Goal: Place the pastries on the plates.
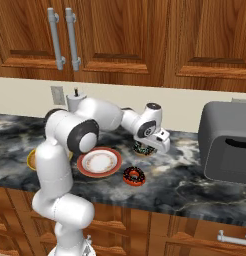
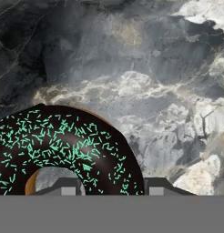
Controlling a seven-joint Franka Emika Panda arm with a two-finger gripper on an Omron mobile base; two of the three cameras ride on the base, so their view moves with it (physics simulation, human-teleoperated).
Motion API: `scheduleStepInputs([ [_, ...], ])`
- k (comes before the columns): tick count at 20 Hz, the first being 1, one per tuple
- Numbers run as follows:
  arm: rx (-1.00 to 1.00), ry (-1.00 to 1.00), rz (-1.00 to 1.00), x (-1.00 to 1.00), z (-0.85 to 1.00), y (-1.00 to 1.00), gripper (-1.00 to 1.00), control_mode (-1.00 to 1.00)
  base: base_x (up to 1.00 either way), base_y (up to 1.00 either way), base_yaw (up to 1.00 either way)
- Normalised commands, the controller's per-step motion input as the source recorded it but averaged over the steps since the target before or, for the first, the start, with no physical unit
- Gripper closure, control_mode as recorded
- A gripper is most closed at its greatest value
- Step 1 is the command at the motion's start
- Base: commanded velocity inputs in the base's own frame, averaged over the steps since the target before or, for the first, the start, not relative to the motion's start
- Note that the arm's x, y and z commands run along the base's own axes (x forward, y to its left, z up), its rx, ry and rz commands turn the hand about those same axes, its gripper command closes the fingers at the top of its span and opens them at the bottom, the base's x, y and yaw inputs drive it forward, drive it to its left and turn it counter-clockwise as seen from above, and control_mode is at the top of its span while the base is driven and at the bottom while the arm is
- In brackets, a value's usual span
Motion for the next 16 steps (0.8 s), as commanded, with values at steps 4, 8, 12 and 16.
scheduleStepInputs([
  [4,0.0,-0.15,0.0,-0.39,0.29,0.17,1.0,-1.0,0.0,0.0,0.0],
  [8,-0.01,-0.02,-0.03,-0.38,0.54,0.02,1.0,-1.0,0.0,0.0,0.0],
  [12,0.0,0.0,-0.02,-0.54,0.32,0.05,1.0,-1.0,0.0,0.0,0.0],
  [16,0.0,0.0,-0.04,-0.51,0.37,0.29,1.0,-1.0,0.0,0.0,0.0],
])
